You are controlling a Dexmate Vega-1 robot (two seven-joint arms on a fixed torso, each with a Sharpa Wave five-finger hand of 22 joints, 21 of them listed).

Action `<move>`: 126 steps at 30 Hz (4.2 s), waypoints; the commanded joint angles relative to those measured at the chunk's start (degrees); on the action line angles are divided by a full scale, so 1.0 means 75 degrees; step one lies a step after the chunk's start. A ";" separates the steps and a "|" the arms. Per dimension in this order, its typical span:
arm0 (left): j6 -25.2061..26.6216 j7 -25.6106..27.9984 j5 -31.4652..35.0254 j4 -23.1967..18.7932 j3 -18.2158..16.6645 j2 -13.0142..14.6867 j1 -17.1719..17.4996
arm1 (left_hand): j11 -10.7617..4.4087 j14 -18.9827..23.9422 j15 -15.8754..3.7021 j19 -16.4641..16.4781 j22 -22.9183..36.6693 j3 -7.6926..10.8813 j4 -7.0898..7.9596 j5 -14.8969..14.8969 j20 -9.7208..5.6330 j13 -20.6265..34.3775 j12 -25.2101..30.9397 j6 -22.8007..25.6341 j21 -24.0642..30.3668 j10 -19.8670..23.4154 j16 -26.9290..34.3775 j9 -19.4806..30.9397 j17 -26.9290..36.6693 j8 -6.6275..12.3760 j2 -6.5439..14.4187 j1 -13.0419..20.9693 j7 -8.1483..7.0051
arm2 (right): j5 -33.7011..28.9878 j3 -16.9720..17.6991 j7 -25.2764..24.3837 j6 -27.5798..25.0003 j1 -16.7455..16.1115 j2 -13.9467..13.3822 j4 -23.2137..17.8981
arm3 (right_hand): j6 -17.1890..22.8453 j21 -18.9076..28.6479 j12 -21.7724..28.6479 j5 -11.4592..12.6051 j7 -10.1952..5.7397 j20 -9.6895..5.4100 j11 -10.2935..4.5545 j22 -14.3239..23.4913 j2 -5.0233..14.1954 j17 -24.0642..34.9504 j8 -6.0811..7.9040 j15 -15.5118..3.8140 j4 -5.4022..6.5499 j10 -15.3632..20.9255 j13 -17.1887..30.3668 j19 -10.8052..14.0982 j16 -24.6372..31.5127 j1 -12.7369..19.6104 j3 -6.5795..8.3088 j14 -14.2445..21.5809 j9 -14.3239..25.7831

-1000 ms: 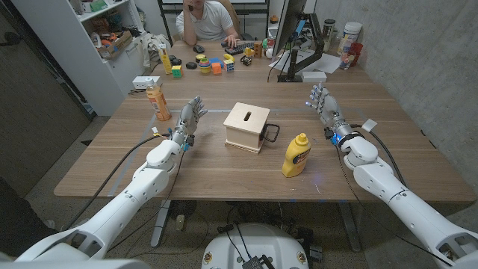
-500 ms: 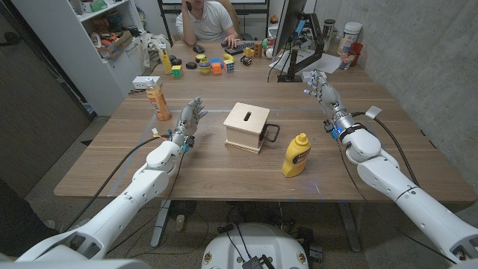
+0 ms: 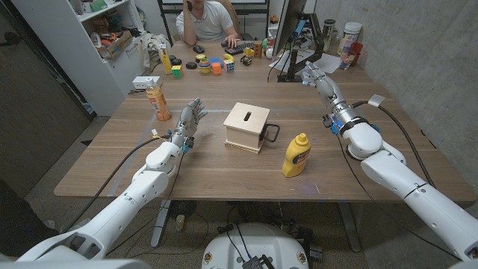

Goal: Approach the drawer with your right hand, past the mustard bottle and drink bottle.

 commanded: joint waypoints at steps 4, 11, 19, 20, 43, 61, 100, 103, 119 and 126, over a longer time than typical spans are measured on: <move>-0.0162 -0.0219 -0.0077 0.0389 0.0011 -0.0142 -0.0111 | 0.0000 -0.1175 0.0058 -0.0589 0.0031 0.0078 0.0019 0.0008 -0.0479 0.0009 0.0024 -0.0608 -0.0064 -0.0901 0.0081 0.0027 0.0002 0.0042 0.0934 0.0005 0.0004 | -0.1182 -0.0192 -0.0267 -0.1539 0.0305 -0.0430 -0.1081 | -0.0028 -0.0106 -0.0025 -0.0014 0.0002 0.0032 0.0083 0.0026 -0.0065 -0.0001 0.0005 0.0080 -0.0100 -0.0060 0.0026 -0.0086 -0.0097 0.0140 -0.0006 -0.0120 0.0024; -0.0239 -0.0336 -0.0116 0.0600 0.0018 -0.0216 -0.0177 | 0.0001 -0.1176 0.0061 -0.0582 0.0031 0.0082 0.0020 0.0006 -0.0476 0.0009 0.0023 -0.0603 -0.0081 -0.0900 0.0084 0.0027 0.0001 0.0043 0.0932 0.0004 0.0003 | -0.1882 -0.0600 -0.0270 -0.2586 0.0786 -0.0462 -0.1528 | -0.0058 -0.0183 -0.0044 -0.0024 -0.0006 0.0192 0.0085 0.0024 -0.0123 0.0003 -0.0007 0.0073 -0.0140 -0.0098 0.0029 -0.0074 -0.0143 0.0176 -0.0045 -0.0154 0.0025; -0.0274 -0.0427 -0.0117 0.0812 0.0048 -0.0292 -0.0296 | 0.0007 -0.1178 0.0060 -0.0577 0.0032 0.0087 0.0021 0.0004 -0.0475 0.0009 0.0024 -0.0594 -0.0106 -0.0891 0.0089 0.0028 -0.0001 0.0044 0.0929 0.0002 -0.0001 | -0.3090 -0.1210 -0.0364 -0.4093 0.1183 -0.0518 -0.2324 | -0.0042 -0.0223 -0.0040 -0.0026 -0.0013 0.0248 0.0090 0.0023 -0.0147 0.0003 0.0000 0.0053 -0.0174 -0.0077 0.0030 0.0016 -0.0154 0.0220 -0.0063 -0.0109 0.0026; -0.0283 -0.0434 -0.0097 0.0842 0.0059 -0.0295 -0.0317 | 0.0011 -0.1178 0.0064 -0.0575 0.0032 0.0088 0.0021 0.0003 -0.0472 0.0009 0.0022 -0.0594 -0.0109 -0.0894 0.0090 0.0028 -0.0001 0.0044 0.0929 0.0001 0.0000 | -0.3251 -0.1287 -0.0376 -0.4229 0.1214 -0.0522 -0.2412 | -0.0045 -0.0227 -0.0039 -0.0025 -0.0016 0.0250 0.0083 0.0023 -0.0143 0.0003 -0.0001 0.0055 -0.0181 -0.0072 0.0030 0.0037 -0.0154 0.0232 -0.0061 -0.0098 0.0026; -0.0299 -0.0544 -0.0072 0.1027 0.0134 -0.0398 -0.0444 | 0.0009 -0.1175 0.0055 -0.0549 0.0033 0.0095 0.0025 -0.0005 -0.0460 0.0009 0.0022 -0.0580 -0.0172 -0.0884 0.0105 0.0028 -0.0004 0.0044 0.0924 -0.0009 0.0007 | -0.7122 -0.3256 0.0616 -0.5966 0.1918 -0.0330 -0.3189 | -0.0034 -0.0335 -0.0024 -0.0001 -0.0041 0.0642 0.0027 0.0014 -0.0099 -0.0007 0.0008 -0.0051 -0.0386 0.0030 0.0028 0.0816 -0.0154 0.0571 -0.0043 0.0293 0.0028; -0.0339 -0.0614 -0.0140 0.1095 0.0101 -0.0396 -0.0375 | 0.0010 -0.1177 0.0072 -0.0532 0.0035 0.0102 0.0027 -0.0011 -0.0446 0.0009 0.0023 -0.0573 -0.0225 -0.0869 0.0114 0.0029 -0.0009 0.0043 0.0920 -0.0017 0.0010 | -1.0583 -0.4583 0.2273 -0.5706 0.2209 0.0649 -0.2318 | 0.0415 -0.0620 0.0027 -0.0016 -0.0285 0.0797 -0.0205 0.0019 -0.0274 0.0009 0.0111 -0.0184 -0.0423 0.0333 0.0031 0.1047 -0.0197 0.0556 -0.0229 0.0496 0.0032; -0.0542 -0.1087 -0.0190 0.2182 0.0155 -0.0721 -0.0888 | -0.0019 -0.1153 0.0057 -0.0482 0.0037 0.0123 0.0027 -0.0021 -0.0441 0.0010 0.0022 -0.0564 -0.0340 -0.0845 0.0132 0.0030 -0.0021 0.0041 0.0915 -0.0026 0.0002 | -1.1466 -0.4683 0.4728 -0.4117 0.2679 0.1540 -0.1155 | 0.0729 -0.1429 -0.0063 -0.0003 -0.0486 0.0846 -0.0306 0.0036 -0.0489 0.0055 0.0068 -0.0239 -0.0119 0.0390 0.0053 0.1422 -0.0474 -0.0001 -0.0815 0.0516 0.0058; -0.0546 -0.1118 -0.0183 0.2248 0.0166 -0.0744 -0.0932 | -0.0018 -0.1157 0.0052 -0.0480 0.0038 0.0125 0.0026 -0.0021 -0.0444 0.0010 0.0018 -0.0568 -0.0349 -0.0852 0.0131 0.0030 -0.0023 0.0039 0.0914 -0.0026 0.0000 | -1.1456 -0.4675 0.4716 -0.4113 0.2685 0.1548 -0.1125 | 0.0747 -0.1467 -0.0056 -0.0003 -0.0472 0.0844 -0.0313 0.0037 -0.0507 0.0054 0.0070 -0.0235 -0.0098 0.0407 0.0052 0.1406 -0.0470 -0.0043 -0.0848 0.0533 0.0057; -0.0548 -0.1251 -0.0148 0.2562 0.0227 -0.0868 -0.1129 | -0.0015 -0.1156 0.0055 -0.0475 0.0038 0.0133 0.0026 -0.0024 -0.0433 0.0010 0.0015 -0.0566 -0.0396 -0.0852 0.0131 0.0031 -0.0027 0.0039 0.0909 -0.0028 0.0014 | -1.1482 -0.4647 0.4677 -0.4099 0.2696 0.1512 -0.1066 | 0.0747 -0.1567 -0.0055 0.0022 -0.0469 0.0834 -0.0354 0.0043 -0.0506 0.0038 0.0054 -0.0258 -0.0090 0.0414 0.0048 0.1401 -0.0473 -0.0048 -0.0883 0.0571 0.0051; -0.0580 -0.1278 -0.0129 0.2656 0.0235 -0.0904 -0.1191 | -0.0013 -0.1156 0.0060 -0.0468 0.0039 0.0138 0.0025 -0.0024 -0.0431 0.0010 0.0014 -0.0569 -0.0416 -0.0853 0.0131 0.0031 -0.0030 0.0038 0.0909 -0.0028 0.0008 | -1.1459 -0.4635 0.4620 -0.4091 0.2698 0.1502 -0.1036 | 0.0738 -0.1596 -0.0054 0.0032 -0.0473 0.0831 -0.0355 0.0044 -0.0496 0.0033 0.0046 -0.0268 -0.0094 0.0420 0.0047 0.1412 -0.0475 -0.0033 -0.0886 0.0581 0.0049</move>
